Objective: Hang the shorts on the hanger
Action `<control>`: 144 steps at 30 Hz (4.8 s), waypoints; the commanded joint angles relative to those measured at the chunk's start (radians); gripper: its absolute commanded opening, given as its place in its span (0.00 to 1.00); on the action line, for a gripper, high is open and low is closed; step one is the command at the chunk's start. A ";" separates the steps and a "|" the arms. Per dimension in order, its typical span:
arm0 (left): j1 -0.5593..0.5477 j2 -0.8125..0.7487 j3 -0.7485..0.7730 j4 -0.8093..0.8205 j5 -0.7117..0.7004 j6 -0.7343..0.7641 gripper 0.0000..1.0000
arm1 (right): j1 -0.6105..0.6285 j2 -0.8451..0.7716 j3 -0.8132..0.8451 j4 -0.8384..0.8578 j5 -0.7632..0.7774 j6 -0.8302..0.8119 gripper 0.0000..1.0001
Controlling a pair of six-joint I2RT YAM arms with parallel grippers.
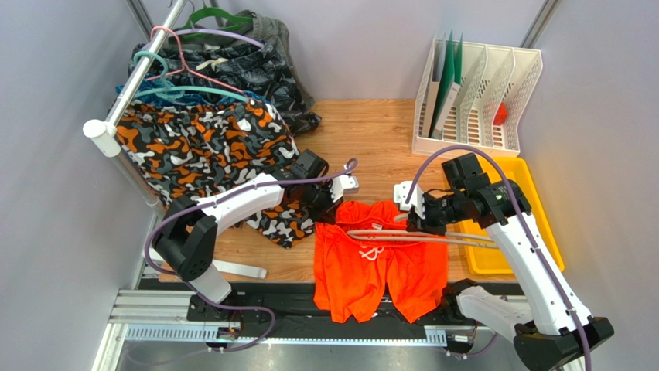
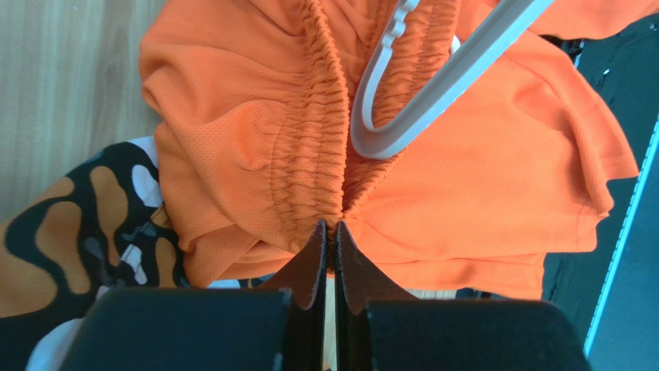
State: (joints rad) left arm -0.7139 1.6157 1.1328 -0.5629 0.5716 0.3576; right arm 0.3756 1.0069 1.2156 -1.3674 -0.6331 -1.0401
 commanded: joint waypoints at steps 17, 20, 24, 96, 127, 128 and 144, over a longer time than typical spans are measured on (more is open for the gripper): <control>-0.002 -0.053 0.260 -0.115 0.079 -0.052 0.00 | 0.029 0.027 -0.042 0.409 -0.083 0.273 0.00; -0.002 -0.048 0.268 -0.118 0.073 -0.066 0.00 | 0.026 0.013 -0.053 0.444 -0.051 0.299 0.00; -0.004 -0.048 0.275 -0.117 0.068 -0.083 0.00 | 0.000 -0.022 -0.053 0.378 -0.033 0.267 0.00; 0.151 0.227 0.429 -0.080 0.085 -0.057 0.00 | -0.049 -0.106 -0.454 0.766 0.354 0.606 0.82; 0.220 0.064 0.335 -0.107 0.134 -0.039 0.00 | -0.125 0.098 -0.533 0.975 0.706 0.644 0.11; 0.220 0.038 0.315 -0.111 0.137 -0.005 0.00 | -0.163 0.087 -0.512 0.949 0.675 0.643 0.00; 0.243 -0.122 0.081 -0.130 0.169 0.240 0.00 | -0.736 0.259 -0.295 0.763 0.447 0.792 0.00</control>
State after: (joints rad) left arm -0.5251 1.5799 1.2415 -0.5827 0.8036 0.4606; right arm -0.2363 1.2228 0.8349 -0.6044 -0.3458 -0.2646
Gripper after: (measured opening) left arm 0.190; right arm 0.055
